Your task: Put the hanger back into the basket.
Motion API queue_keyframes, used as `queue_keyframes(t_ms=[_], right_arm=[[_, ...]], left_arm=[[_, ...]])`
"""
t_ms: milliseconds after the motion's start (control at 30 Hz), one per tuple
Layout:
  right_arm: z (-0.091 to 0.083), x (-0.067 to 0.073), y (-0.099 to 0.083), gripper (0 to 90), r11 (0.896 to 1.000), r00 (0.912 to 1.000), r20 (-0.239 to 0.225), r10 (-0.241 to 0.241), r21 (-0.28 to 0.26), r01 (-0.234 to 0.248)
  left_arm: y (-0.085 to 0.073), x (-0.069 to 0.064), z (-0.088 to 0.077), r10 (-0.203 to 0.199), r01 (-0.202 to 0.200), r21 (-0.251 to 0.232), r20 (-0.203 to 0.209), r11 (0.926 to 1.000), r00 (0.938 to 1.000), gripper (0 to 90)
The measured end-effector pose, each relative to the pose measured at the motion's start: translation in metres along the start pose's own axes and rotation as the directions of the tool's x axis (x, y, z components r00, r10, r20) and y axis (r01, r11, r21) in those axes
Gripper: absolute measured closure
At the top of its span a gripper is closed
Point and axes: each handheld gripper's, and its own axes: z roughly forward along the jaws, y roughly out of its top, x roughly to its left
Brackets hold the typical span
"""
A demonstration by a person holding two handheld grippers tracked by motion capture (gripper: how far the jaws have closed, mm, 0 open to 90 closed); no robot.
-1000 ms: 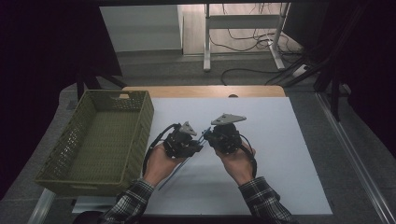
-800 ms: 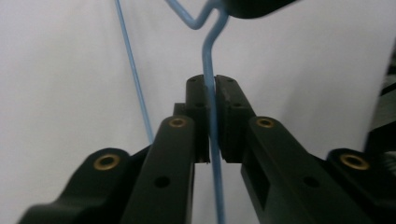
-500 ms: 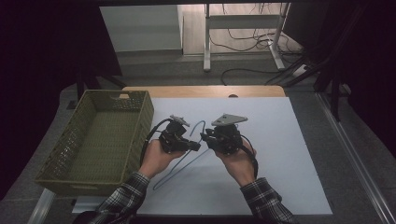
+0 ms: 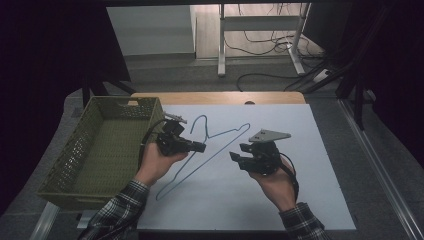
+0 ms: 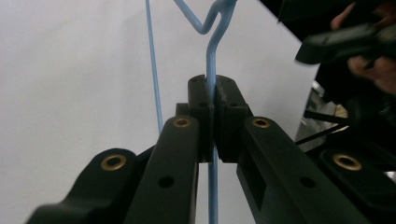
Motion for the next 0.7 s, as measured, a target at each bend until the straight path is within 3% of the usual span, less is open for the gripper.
queue_keyframes(t_ms=[200, 267, 433, 700], right_arm=[[-0.011, -0.008, -0.015, 33.4, 1.0, 0.9996, -0.021, 0.019, 0.008, -0.019], [-0.014, -0.012, -0.023, 21.4, 1.0, 0.9996, -0.019, 0.02, 0.007, -0.02], [-0.019, -0.016, -0.032, 13.5, 1.0, 0.9992, -0.027, 0.028, 0.005, -0.028], [-0.026, -0.017, -0.043, 5.2, 0.999, 0.9979, -0.053, 0.038, 0.019, -0.037]], left_arm=[[0.007, -0.002, -0.024, 0.001, -0.002, -0.024, -0.018, 0.9997, 0.9998, 87.2], [0.008, -0.002, -0.033, 0.002, -0.003, -0.031, -0.027, 0.9995, 0.9996, 87.2], [0.011, 0.002, -0.058, -0.006, 0.004, -0.06, -0.033, 0.9982, 0.9994, 87.2], [0.01, 0.011, -0.111, -0.013, 0.004, -0.103, -0.088, 0.9946, 0.996, 87.2]])
